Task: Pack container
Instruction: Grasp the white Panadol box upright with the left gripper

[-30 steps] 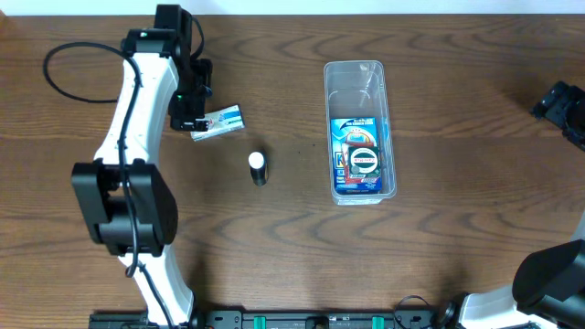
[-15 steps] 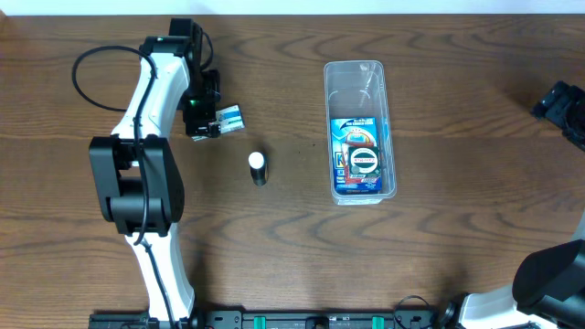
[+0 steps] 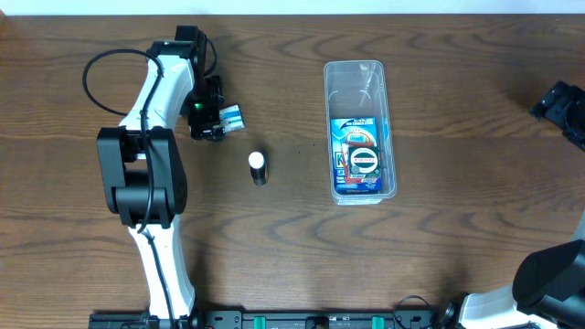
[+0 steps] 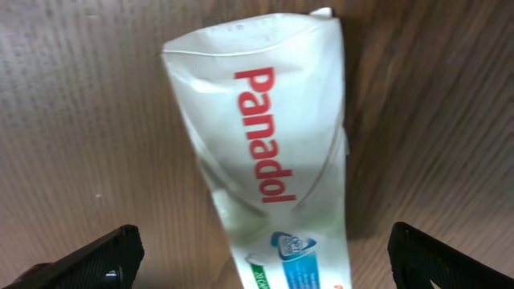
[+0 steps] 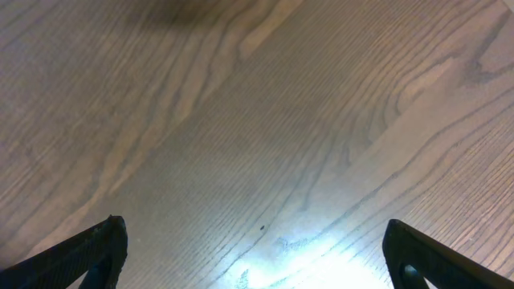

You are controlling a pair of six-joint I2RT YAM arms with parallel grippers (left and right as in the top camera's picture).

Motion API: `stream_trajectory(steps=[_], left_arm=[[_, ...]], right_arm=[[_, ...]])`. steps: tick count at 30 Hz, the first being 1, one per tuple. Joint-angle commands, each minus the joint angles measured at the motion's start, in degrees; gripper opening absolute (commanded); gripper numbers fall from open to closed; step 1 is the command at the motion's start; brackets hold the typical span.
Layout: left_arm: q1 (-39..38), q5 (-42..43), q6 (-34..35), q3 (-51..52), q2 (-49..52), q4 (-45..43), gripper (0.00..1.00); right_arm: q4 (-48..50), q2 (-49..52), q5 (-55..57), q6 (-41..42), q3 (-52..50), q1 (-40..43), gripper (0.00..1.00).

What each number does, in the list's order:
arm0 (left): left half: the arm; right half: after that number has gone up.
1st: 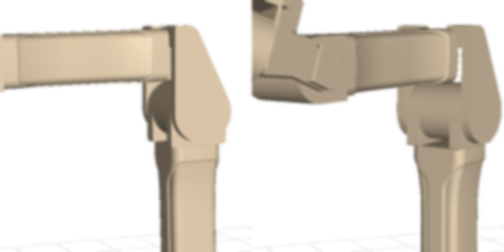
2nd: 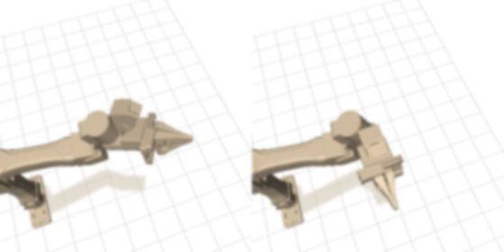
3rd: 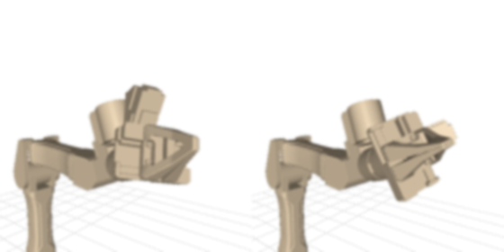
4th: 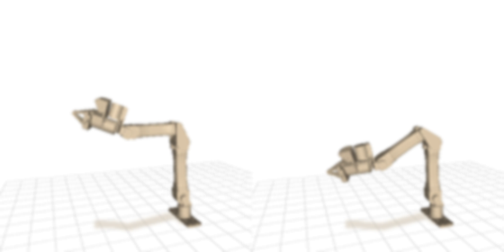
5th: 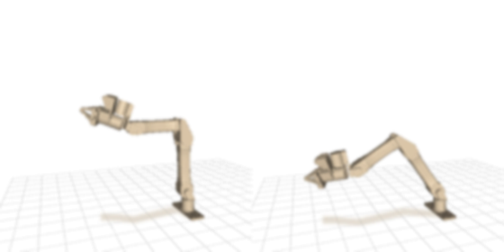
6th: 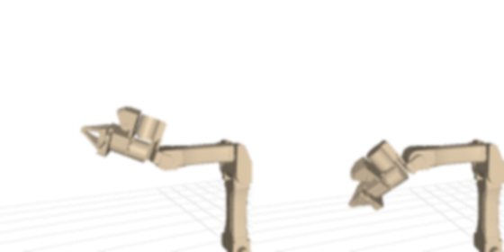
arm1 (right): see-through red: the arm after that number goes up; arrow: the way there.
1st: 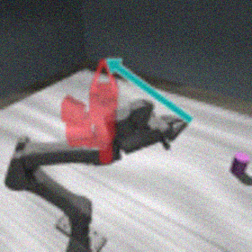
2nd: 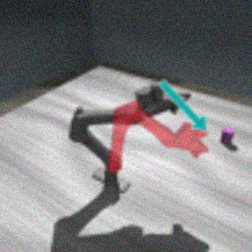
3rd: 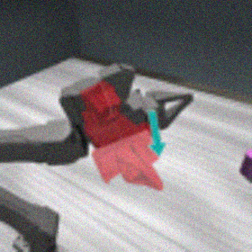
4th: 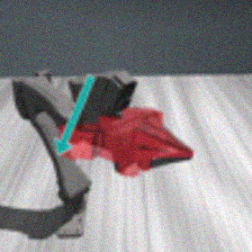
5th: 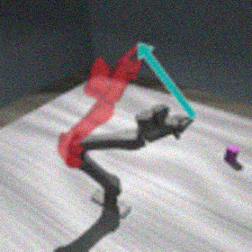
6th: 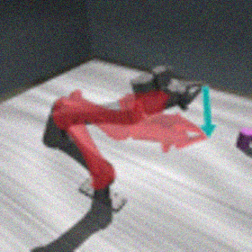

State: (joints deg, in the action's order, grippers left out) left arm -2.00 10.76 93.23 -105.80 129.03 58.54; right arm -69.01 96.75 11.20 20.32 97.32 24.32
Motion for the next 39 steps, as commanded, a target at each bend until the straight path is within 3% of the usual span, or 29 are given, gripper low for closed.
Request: stream_trajectory(steps=[1,39], left_arm=[[-0.2,-1.2,1.2,-0.2,1.3,0.2,0.98],[-0.9,-2.9,1.2,4.4,3.4,-3.2,0.98]], right_arm=[[0.0,-0.5,0.6,-0.5,0.0,0.4,0.99],[0.0,-0.5,0.6,-0.5,0.0,0.4,0.99]])
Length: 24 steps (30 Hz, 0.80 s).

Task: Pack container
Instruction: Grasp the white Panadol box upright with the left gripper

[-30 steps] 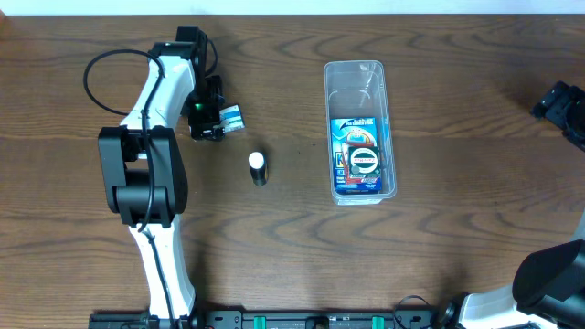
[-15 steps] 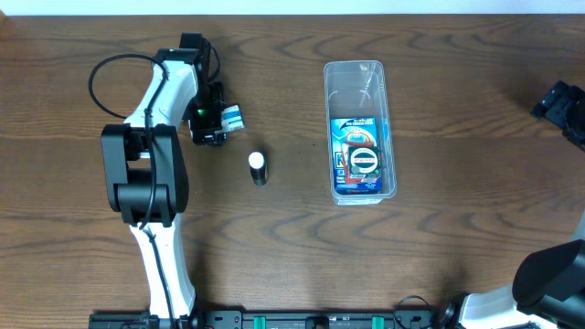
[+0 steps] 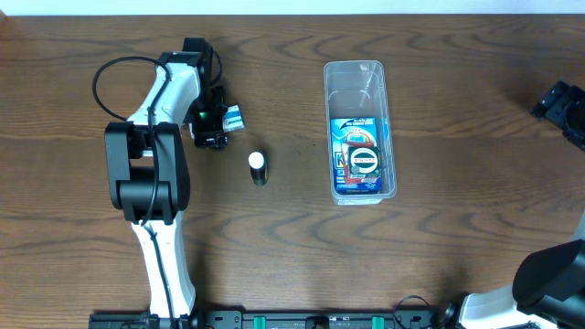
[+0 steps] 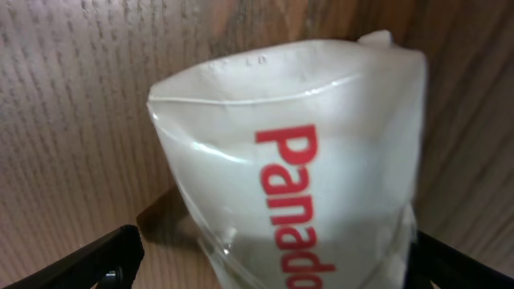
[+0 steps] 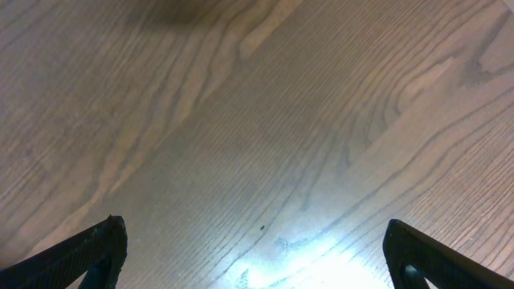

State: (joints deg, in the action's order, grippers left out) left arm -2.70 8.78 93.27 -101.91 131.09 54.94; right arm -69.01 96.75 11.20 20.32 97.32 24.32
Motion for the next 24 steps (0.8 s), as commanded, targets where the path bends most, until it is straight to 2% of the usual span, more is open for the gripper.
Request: stream_trajectory(steps=[1,14,18,20,24], left_arm=[[-0.2,-0.9,1.1,0.5,1.4,0.4,0.98],[-0.3,-0.9,1.1,0.5,1.5,0.6,0.98],[-0.3,-0.9,1.1,0.5,1.5,1.1,0.79],[-0.3,-0.9,0.6,0.5,1.5,1.3,0.77],[-0.3,-0.9,-0.5,0.5,1.5,1.3,0.66]], right_arm=[[0.0,-0.5,0.6,-0.5,0.0,0.4,0.99],[0.0,-0.5,0.6,-0.5,0.0,0.4,0.99],[0.0,-0.5,0.6,-0.5,0.0,0.4,0.99],[0.0,-0.5,0.6,-0.5,0.0,0.4,0.99],[0.0,-0.5,0.6,-0.5,0.0,0.4,0.99]])
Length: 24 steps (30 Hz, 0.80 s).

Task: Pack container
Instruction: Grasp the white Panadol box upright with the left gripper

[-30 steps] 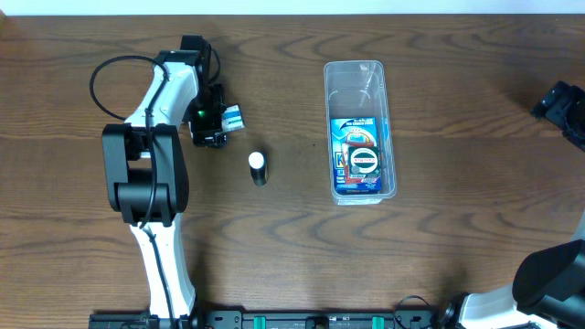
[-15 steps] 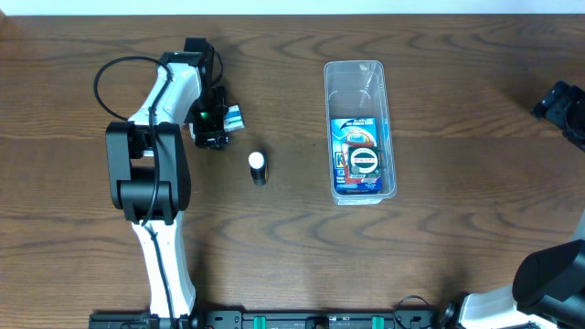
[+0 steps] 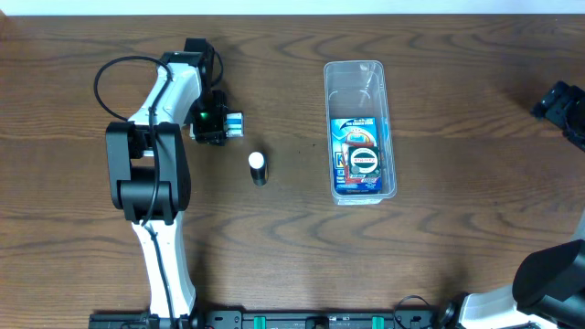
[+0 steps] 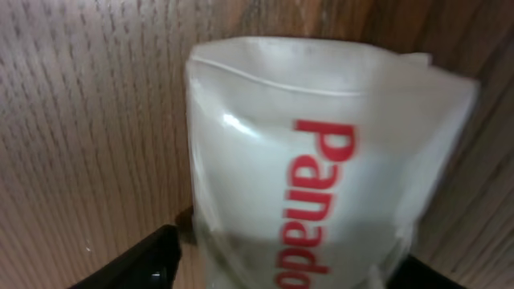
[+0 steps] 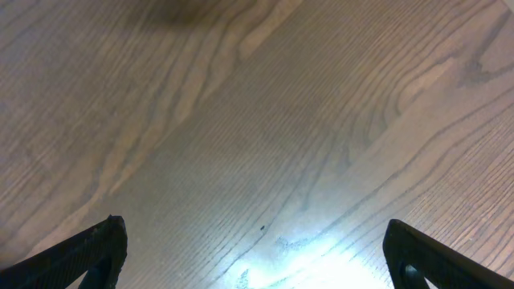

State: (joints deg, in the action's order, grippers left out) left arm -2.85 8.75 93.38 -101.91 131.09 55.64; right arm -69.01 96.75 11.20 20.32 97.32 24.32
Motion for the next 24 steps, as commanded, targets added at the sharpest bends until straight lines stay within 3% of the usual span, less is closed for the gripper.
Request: stream_trajectory(steps=[1,6,13,21,24], left_arm=[[-0.1,-0.9,-0.8,0.5,1.5,0.6,0.65],[-0.1,-0.9,-1.9,0.5,1.5,0.6,0.58],[-0.1,-0.9,-4.6,0.5,1.5,0.6,0.58],[-0.1,-0.9,-6.3,0.5,1.5,0.6,0.42],[-0.1,-0.9,-7.2,0.5,1.5,0.5,0.42]], right_arm=[[0.0,-0.5,0.6,-0.5,0.0,0.4,0.99],[0.0,-0.5,0.6,-0.5,0.0,0.4,0.99],[0.0,-0.5,0.6,-0.5,0.0,0.4,0.99],[0.0,-0.5,0.6,-0.5,0.0,0.4,0.99],[0.0,-0.5,0.6,-0.5,0.0,0.4,0.99]])
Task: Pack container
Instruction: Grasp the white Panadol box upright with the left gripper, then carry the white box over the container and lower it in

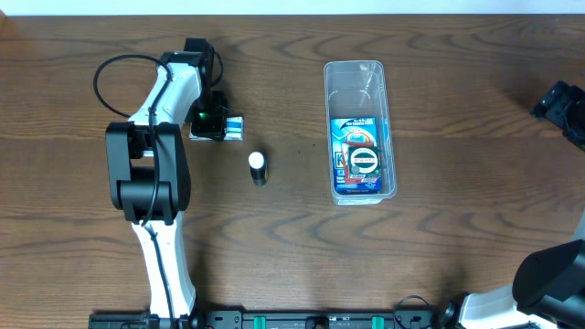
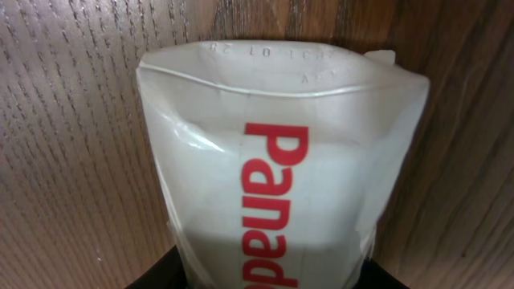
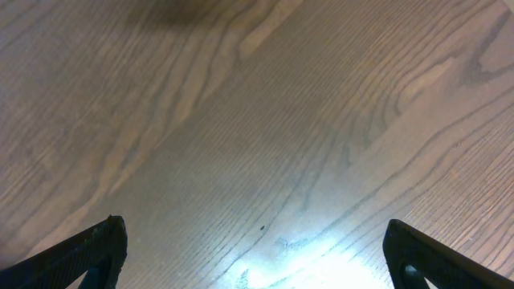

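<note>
A white Panadol tube point(image 2: 281, 177) with red lettering lies on the wooden table at the left, its blue end showing in the overhead view point(image 1: 235, 127). My left gripper point(image 2: 265, 277) is down over it, shut on the tube, a dark finger pressed against each of its sides point(image 1: 212, 122). The clear plastic container point(image 1: 355, 66) stands right of centre, with a blue packet point(image 1: 358, 160) in its near half. My right gripper point(image 3: 257, 257) is open over bare wood at the far right edge point(image 1: 559, 108).
A small black bottle with a white cap point(image 1: 259, 168) lies on the table between the tube and the container. The far half of the container holds nothing. The left arm's cable loops at the far left point(image 1: 101, 78).
The left fingers have come in from wide of the tube to rest against both its sides. In the overhead view the tube now lies level rather than tilted. The right arm is unchanged.
The left gripper first stood open above the Panadol tube with its fingers far apart. It was then lower and closer over the tube, then its fingers were narrower, and now they grip the tube on the table. The right gripper stayed open throughout.
</note>
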You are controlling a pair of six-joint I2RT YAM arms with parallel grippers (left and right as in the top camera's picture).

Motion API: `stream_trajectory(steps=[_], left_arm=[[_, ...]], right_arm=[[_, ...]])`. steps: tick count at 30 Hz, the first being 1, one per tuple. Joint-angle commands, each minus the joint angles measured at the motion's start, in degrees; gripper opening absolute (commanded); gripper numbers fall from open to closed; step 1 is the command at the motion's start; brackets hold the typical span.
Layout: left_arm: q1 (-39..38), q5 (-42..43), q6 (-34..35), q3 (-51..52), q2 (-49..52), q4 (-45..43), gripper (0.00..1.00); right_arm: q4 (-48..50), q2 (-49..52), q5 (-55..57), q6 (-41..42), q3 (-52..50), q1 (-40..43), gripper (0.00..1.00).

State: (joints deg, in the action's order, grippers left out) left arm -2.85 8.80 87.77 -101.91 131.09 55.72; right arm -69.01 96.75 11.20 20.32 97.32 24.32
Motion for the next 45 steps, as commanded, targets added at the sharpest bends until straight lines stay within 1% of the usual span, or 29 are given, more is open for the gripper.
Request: stream_trajectory(steps=[1,2,7,10,14,17,22,26,30,34,38,40,41,43,45], left_arm=[[-0.1,-0.9,-2.6,0.5,1.4,0.2,0.47],[-0.1,-0.9,-3.3,0.5,1.4,0.0,0.5],[0.0,-0.4,-5.5,0.3,0.1,0.0,0.5],[0.0,-0.4,-8.1,-0.7,-1.9,0.0,0.5],[0.0,-0.5,-11.6,-2.1,-5.5,0.1,0.47],[0.0,-0.5,-13.2,-2.6,-8.8,0.0,0.4],[-0.2,-0.1,-14.6,-2.7,-14.8,-0.5,0.41],[-1.7,2.8,-17.6,-2.7,-20.2,-3.2,0.41],[-6.1,3.9,-20.0,-2.7,-25.3,-6.5,0.42],[-13.9,3.8,-22.2,-2.7,-28.6,-11.0,0.42],[-22.8,2.4,-23.7,-2.7,-28.9,-16.2,0.42],[-27.3,-2.3,-24.0,-2.7,-28.6,-17.2,0.43],[-29.3,-5.0,-24.5,-2.7,-28.5,-17.3,0.47],[-34.1,-12.4,-26.6,-2.7,-28.1,-17.3,0.5],[-36.7,-16.7,-28.3,-2.7,-27.8,-17.4,0.52]], right_arm=[[0.0,-0.5,0.6,-0.5,0.0,0.4,0.99],[0.0,-0.5,0.6,-0.5,0.0,0.4,0.99],[0.0,-0.5,0.6,-0.5,0.0,0.4,0.99],[0.0,-0.5,0.6,-0.5,0.0,0.4,0.99],[0.0,-0.5,0.6,-0.5,0.0,0.4,0.99],[0.0,-0.5,0.6,-0.5,0.0,0.4,0.99],[0.0,-0.5,0.6,-0.5,0.0,0.4,0.99],[0.0,-0.5,0.6,-0.5,0.0,0.4,0.99],[0.0,-0.5,0.6,-0.5,0.0,0.4,0.99],[0.0,-0.5,0.6,-0.5,0.0,0.4,0.99],[0.0,-0.5,0.6,-0.5,0.0,0.4,0.99],[0.0,-0.5,0.6,-0.5,0.0,0.4,0.99],[0.0,-0.5,0.6,-0.5,0.0,0.4,0.99],[0.0,-0.5,0.6,-0.5,0.0,0.4,0.99],[0.0,-0.5,0.6,-0.5,0.0,0.4,0.99]])
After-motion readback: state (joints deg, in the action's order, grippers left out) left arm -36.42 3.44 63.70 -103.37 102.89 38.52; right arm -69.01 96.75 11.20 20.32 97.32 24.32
